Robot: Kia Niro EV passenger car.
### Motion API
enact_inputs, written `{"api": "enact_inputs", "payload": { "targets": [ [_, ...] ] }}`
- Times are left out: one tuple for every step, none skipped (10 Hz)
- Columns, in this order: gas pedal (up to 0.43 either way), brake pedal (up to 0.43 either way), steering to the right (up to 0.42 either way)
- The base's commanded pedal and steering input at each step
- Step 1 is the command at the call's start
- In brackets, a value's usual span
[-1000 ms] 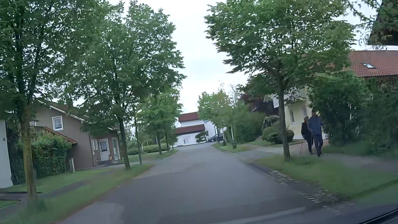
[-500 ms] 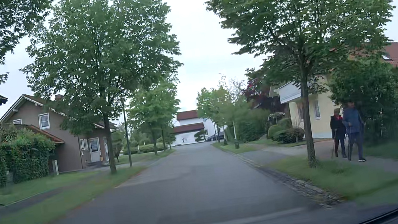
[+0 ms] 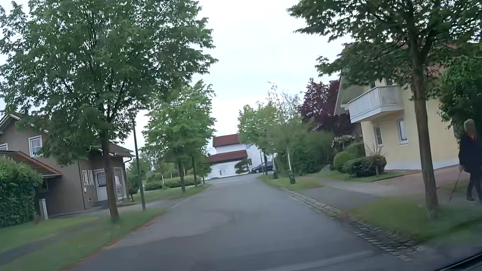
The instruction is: Follow the waypoints while adhering to traffic rules and regulations
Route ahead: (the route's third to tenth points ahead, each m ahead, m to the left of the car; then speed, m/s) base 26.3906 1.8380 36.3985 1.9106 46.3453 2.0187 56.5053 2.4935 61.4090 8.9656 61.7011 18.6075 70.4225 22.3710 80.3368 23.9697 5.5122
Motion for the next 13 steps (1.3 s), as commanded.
{"api": "enact_inputs", "payload": {
  "targets": [
    [0.067, 0.0, -0.001],
    [0.067, 0.0, 0.0],
    [0.067, 0.0, -0.001],
    [0.067, 0.0, 0.0],
    [0.067, 0.0, 0.0],
    [0.067, 0.0, 0.0],
    [0.067, 0.0, -0.001],
    [0.067, 0.0, -0.001],
    [0.067, 0.0, 0.0],
    [0.067, 0.0, 0.0],
    [0.067, 0.0, -0.001],
    [0.067, 0.0, 0.0],
    [0.067, 0.0, 0.0]
  ]
}}
